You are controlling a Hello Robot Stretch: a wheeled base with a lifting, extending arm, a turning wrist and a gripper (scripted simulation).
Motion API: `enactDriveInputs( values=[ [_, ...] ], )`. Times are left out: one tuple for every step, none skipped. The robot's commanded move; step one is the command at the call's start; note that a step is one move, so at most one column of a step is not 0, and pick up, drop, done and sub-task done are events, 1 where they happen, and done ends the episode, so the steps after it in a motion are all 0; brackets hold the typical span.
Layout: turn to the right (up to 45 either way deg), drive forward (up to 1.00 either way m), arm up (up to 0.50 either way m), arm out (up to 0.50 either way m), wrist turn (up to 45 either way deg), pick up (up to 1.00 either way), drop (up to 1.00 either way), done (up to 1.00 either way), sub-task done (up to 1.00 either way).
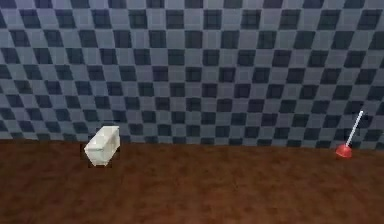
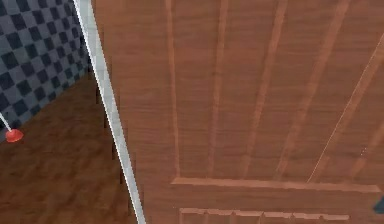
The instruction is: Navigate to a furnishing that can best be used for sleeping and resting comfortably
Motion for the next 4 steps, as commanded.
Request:
enactDriveInputs(
  values=[
    [0.0,0.35,0.00,0.00,0.0,0.00,0.00,0.00,0.00],
    [-15.0,0.00,0.00,0.00,0.0,0.00,0.00,0.00,0.00],
    [0.0,0.60,0.00,0.00,0.0,0.00,0.00,0.00,0.00],
    [-45.0,0.00,0.00,0.00,0.0,0.00,0.00,0.00,0.00]
  ],
)
